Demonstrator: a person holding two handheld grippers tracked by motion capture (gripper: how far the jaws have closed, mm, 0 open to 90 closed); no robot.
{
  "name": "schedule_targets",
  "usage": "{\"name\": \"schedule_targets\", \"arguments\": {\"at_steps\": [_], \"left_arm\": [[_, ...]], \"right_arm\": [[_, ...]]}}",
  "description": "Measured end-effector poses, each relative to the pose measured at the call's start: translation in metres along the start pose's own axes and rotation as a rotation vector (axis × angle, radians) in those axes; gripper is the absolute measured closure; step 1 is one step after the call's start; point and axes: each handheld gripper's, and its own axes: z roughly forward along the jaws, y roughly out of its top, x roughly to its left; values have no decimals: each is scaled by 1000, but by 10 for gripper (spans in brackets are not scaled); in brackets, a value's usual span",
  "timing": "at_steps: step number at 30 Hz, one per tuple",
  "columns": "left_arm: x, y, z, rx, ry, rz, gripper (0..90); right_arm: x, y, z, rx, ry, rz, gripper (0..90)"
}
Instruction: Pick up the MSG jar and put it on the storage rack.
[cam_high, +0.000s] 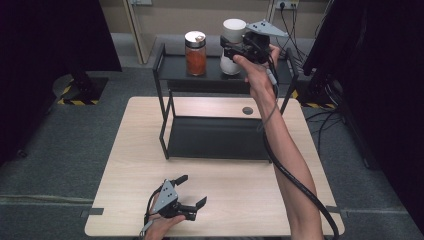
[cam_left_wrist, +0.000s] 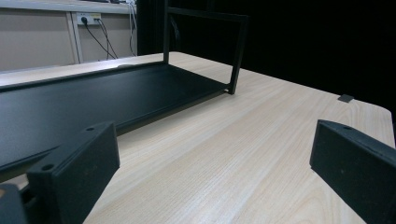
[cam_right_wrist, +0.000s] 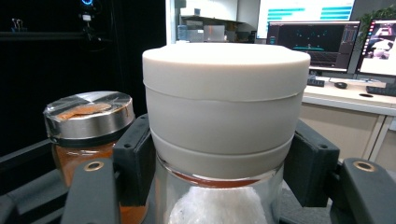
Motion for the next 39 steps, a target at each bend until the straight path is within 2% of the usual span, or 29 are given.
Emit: {"name": "schedule_targets", "arguments": {"at_steps": [10, 21, 24, 27, 30, 33, 39], "left_arm": [[0, 0, 0, 3, 2, 0, 8], [-1, 0, 0, 0, 2, 1, 8], [-1, 0, 0, 1, 2, 1, 8], [-1, -1, 0, 3, 0, 2, 8], [-1, -1, 1, 5, 0, 1, 9], [-1, -1, 1, 3, 2, -1, 9], [-1, -1, 1, 5, 5, -1, 10]], "right_arm": [[3, -6, 11, 3, -17, 4, 354], [6, -13, 10, -18, -32, 7, 348], [7, -12, 7, -10, -43, 9, 266], [5, -12, 4, -11, -43, 45, 169], [6, -11, 2, 1, -47, 47, 136], [9, -13, -1, -1, -77, 39, 64], [8, -17, -8, -6, -65, 55, 15]]}}
